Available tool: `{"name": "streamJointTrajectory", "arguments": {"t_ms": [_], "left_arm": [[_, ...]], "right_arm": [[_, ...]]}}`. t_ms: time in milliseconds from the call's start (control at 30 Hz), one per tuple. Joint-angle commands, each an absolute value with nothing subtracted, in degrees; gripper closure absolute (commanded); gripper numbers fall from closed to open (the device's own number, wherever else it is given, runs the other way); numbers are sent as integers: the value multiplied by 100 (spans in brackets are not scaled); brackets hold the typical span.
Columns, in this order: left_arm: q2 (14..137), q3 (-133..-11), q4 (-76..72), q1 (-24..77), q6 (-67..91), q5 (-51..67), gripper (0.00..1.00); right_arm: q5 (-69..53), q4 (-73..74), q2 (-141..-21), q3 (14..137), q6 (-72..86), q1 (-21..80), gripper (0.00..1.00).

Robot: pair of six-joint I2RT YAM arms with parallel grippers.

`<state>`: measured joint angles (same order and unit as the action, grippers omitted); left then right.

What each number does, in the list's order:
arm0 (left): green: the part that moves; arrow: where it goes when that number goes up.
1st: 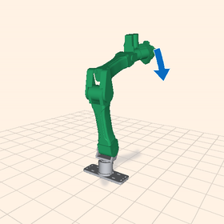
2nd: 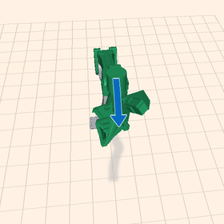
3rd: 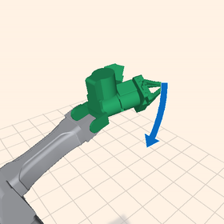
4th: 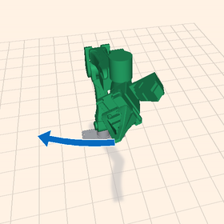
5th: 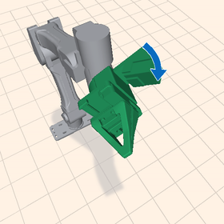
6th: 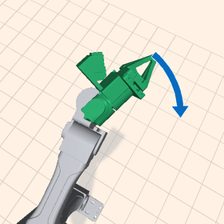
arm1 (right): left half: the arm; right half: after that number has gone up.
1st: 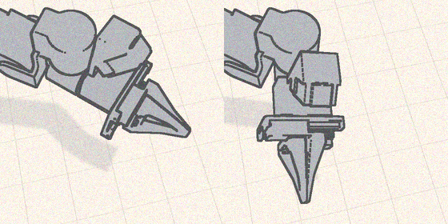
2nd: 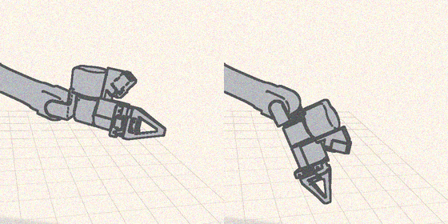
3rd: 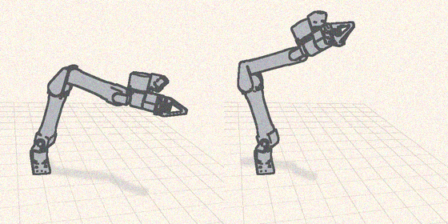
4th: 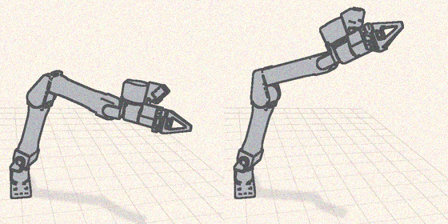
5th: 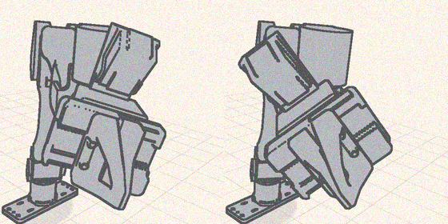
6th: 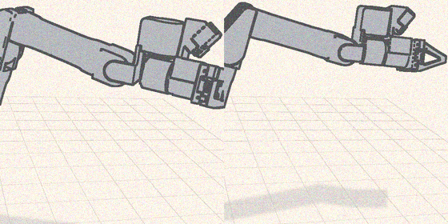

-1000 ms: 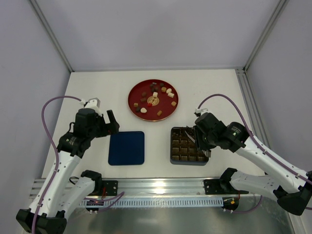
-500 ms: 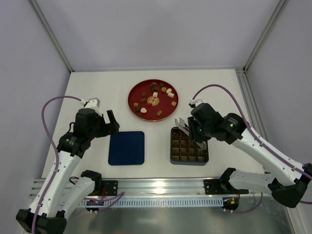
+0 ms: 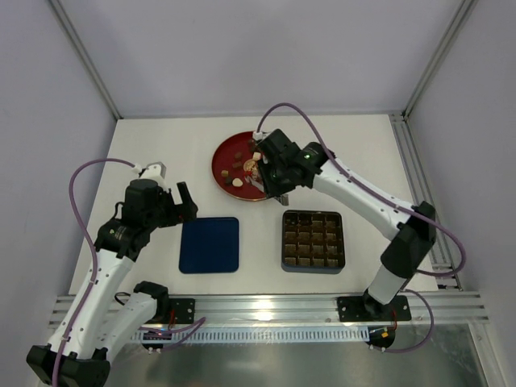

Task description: Pack the chocolate

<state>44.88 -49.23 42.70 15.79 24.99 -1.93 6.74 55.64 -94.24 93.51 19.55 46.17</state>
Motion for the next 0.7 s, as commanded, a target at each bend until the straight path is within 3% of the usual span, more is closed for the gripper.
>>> {"name": "streamJointTrajectory", "arguments": {"t_ms": [0, 233, 667], "left_arm": [[4491, -4922, 4157, 1608, 2426, -246, 0], [4518, -4931, 4166, 1626, 2435, -255, 0], [4553, -4931, 4166, 1626, 2435, -255, 0]], "right_arm": [[536, 5317, -10044, 10113, 1600, 4623, 62], [474, 5484, -10960, 10960, 1450, 4614, 57], [466, 5458, -11180, 10890, 1406, 4614, 57]]}}
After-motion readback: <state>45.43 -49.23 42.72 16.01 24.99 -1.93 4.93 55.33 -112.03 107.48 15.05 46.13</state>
